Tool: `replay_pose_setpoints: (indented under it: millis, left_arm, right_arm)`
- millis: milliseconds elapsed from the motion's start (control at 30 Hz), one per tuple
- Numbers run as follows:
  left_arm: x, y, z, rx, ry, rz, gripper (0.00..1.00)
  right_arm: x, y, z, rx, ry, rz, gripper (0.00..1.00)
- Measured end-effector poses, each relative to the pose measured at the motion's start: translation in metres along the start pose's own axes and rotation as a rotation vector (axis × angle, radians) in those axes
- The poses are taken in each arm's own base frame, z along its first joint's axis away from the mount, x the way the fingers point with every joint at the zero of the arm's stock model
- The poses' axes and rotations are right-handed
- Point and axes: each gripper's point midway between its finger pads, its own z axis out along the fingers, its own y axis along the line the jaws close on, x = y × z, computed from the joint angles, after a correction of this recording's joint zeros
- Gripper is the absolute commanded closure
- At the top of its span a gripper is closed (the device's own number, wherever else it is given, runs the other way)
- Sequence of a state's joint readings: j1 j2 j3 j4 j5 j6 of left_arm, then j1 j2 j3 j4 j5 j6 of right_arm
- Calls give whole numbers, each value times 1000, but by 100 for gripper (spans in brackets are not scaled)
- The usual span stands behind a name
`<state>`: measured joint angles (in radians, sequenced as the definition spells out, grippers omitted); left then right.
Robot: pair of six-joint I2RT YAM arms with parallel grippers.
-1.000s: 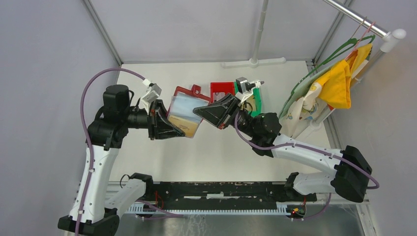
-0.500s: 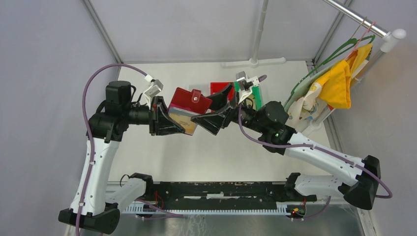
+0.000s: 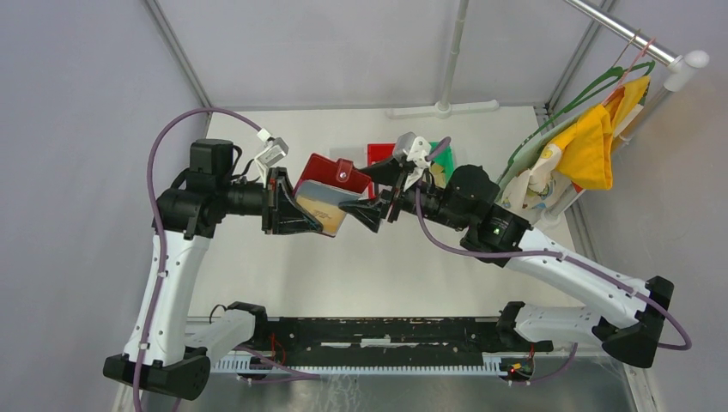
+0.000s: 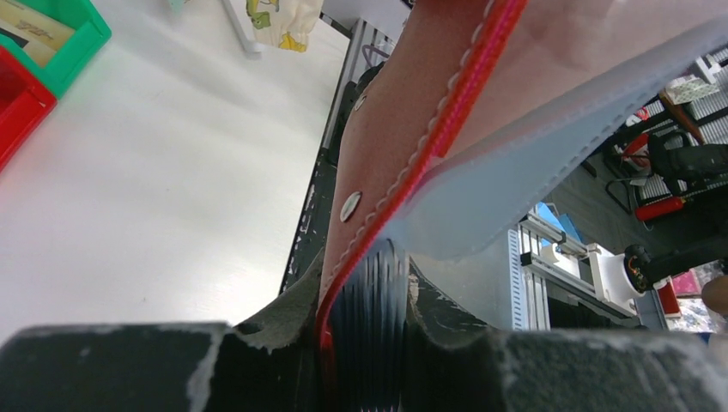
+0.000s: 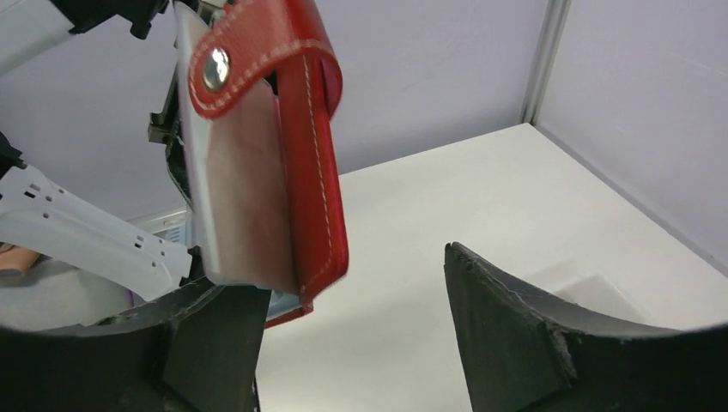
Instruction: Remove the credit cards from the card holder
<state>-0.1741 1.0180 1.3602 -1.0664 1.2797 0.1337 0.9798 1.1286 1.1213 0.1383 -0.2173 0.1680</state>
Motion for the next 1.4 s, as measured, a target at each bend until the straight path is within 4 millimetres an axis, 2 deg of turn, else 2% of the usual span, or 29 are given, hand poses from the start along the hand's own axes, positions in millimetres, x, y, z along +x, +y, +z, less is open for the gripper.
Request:
replay_pose_setpoints:
  millis: [200, 267, 333, 500, 533, 600, 667, 733, 833, 1033, 1200, 1233, 1333, 1400]
  left_arm:
    - [10, 1, -1, 2, 32, 1, 98]
    - [11, 0, -2, 4, 39, 8, 98]
    - [13, -2, -3, 4, 46, 22, 98]
    - [15, -4, -5, -4, 63, 45, 98]
    - [16, -4, -5, -7, 67, 49, 94]
    - [16, -3, -5, -10, 70, 59, 71]
    - [16, -1, -6, -15, 71, 62, 52]
    - [14, 0, -5, -19, 67, 72, 39]
    - [5, 0, -5, -24, 41, 91, 28]
    - [-21, -14, -5, -28, -76, 164, 27]
    - [-35, -34, -9, -18, -149, 247, 31]
    - [-37, -37, -10, -17, -159, 257, 33]
    - [-40, -42, -11, -21, -185, 266, 49]
    - [-43, -40, -12, -49, -218, 249, 52]
  right_arm:
    - [-17, 6, 9, -40, -4, -33, 27]
    - [-20, 9, 12, -57, -8, -35, 32]
    - [-21, 12, 14, -77, -2, -35, 40]
    - [-22, 19, 18, -127, 14, -37, 76]
    - [-21, 22, 18, -141, 18, -34, 84]
    - [-22, 27, 17, -166, 22, -22, 96]
    - [-22, 31, 17, -182, 24, -9, 100]
    - [-24, 33, 17, -188, 16, 16, 100]
    - [-25, 37, 15, -199, -38, 92, 100]
    - [-18, 41, 13, -212, -160, 309, 100]
    - [-35, 40, 6, -226, -310, 440, 100]
    - [-39, 40, 4, -231, -338, 456, 100]
    - [-58, 39, -2, -246, -441, 508, 100]
    - [-69, 41, -5, -262, -496, 530, 100]
